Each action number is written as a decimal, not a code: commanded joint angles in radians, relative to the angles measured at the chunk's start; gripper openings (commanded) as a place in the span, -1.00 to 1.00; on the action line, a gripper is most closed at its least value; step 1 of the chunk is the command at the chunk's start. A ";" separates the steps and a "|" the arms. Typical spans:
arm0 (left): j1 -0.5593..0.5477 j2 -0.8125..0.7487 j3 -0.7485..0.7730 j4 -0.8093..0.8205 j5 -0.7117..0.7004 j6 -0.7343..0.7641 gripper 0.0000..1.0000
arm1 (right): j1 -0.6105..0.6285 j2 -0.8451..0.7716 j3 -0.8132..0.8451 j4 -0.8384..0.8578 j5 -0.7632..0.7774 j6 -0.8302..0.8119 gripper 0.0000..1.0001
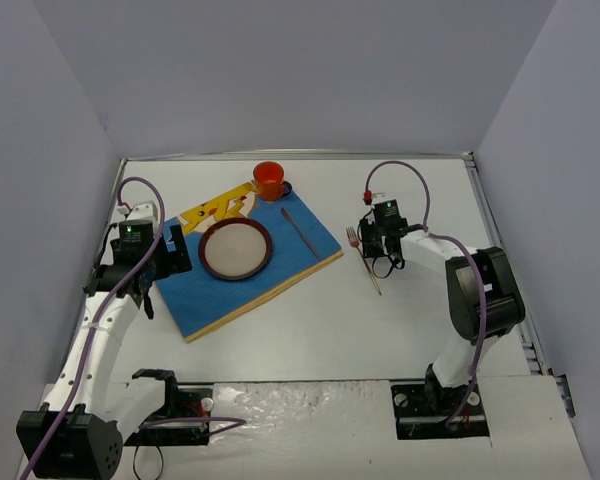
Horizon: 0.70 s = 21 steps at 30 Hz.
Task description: Set the dinner table for one person
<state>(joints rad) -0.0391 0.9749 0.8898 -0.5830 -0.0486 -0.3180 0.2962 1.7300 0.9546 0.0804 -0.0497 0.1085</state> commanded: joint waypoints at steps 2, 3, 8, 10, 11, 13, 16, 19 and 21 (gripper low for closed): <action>-0.004 -0.008 0.026 0.029 -0.002 0.003 0.94 | 0.009 -0.076 0.007 0.046 -0.073 -0.001 -0.44; -0.004 -0.008 0.026 0.029 -0.002 0.003 0.94 | 0.010 -0.074 0.005 0.047 -0.067 -0.001 -0.44; -0.004 -0.007 0.026 0.028 -0.002 0.003 0.94 | 0.009 -0.048 0.006 0.047 -0.085 -0.014 -0.44; -0.004 -0.007 0.026 0.029 -0.002 0.002 0.94 | 0.010 -0.031 0.009 0.047 -0.102 -0.014 -0.43; -0.004 -0.007 0.026 0.029 -0.002 0.002 0.94 | 0.011 -0.021 0.011 0.046 -0.107 -0.014 -0.43; -0.004 -0.007 0.026 0.029 -0.002 0.003 0.94 | 0.014 0.001 0.015 0.044 -0.109 -0.018 -0.44; -0.004 -0.007 0.026 0.029 -0.003 0.003 0.94 | 0.020 0.028 0.018 0.042 -0.107 -0.023 -0.44; -0.004 -0.007 0.026 0.029 -0.004 0.003 0.94 | 0.021 0.045 0.019 0.039 -0.094 -0.023 -0.47; -0.004 -0.007 0.026 0.029 -0.002 0.003 0.94 | 0.021 0.052 0.017 0.039 -0.086 -0.024 -0.52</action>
<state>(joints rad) -0.0391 0.9749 0.8898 -0.5829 -0.0486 -0.3177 0.3093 1.7685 0.9569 0.1145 -0.1400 0.0972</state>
